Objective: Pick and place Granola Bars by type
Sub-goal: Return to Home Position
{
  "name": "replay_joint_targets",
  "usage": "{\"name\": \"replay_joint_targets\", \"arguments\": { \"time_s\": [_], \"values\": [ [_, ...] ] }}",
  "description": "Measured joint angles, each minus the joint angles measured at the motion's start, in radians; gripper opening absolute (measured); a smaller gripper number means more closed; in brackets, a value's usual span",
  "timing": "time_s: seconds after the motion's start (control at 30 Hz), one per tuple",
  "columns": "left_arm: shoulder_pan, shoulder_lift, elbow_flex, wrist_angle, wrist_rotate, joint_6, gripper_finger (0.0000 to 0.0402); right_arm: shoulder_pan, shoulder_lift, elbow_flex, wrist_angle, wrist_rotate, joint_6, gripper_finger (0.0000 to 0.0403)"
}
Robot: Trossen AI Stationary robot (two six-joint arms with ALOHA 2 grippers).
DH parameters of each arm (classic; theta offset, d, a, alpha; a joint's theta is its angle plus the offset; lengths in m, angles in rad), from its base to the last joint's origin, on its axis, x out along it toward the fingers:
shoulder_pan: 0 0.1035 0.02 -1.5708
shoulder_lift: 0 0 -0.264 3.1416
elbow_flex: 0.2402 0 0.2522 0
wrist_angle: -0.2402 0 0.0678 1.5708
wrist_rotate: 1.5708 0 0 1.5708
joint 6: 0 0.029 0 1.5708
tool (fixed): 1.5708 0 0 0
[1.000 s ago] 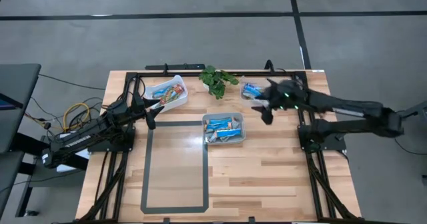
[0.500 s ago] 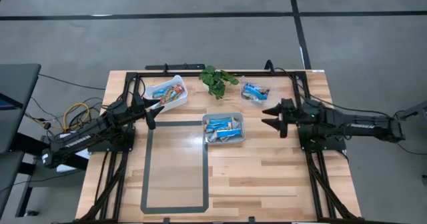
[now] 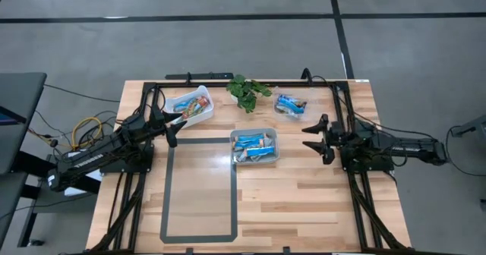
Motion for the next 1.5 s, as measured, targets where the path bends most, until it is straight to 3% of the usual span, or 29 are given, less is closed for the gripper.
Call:
{"name": "replay_joint_targets", "arguments": {
  "time_s": [0.3,0.43,1.37,1.5],
  "values": [
    [0.000,0.000,0.000,0.000,0.000,0.000,0.0183,0.000,-0.108,-0.009,-0.106,0.038,-0.045,0.0240],
    [0.000,0.000,0.000,0.000,0.000,0.000,0.0183,-0.005,-0.103,-0.009,-0.118,0.082,-0.045,0.0240],
    [0.000,-0.001,0.000,0.000,0.000,0.000,0.0183,-0.019,-0.103,-0.010,-0.121,0.081,-0.045,0.0240],
    [-0.009,-0.047,0.001,-0.010,-0.001,0.010,0.0183,-0.019,-0.103,-0.010,-0.122,0.080,-0.044,0.0240]
  ]
}}
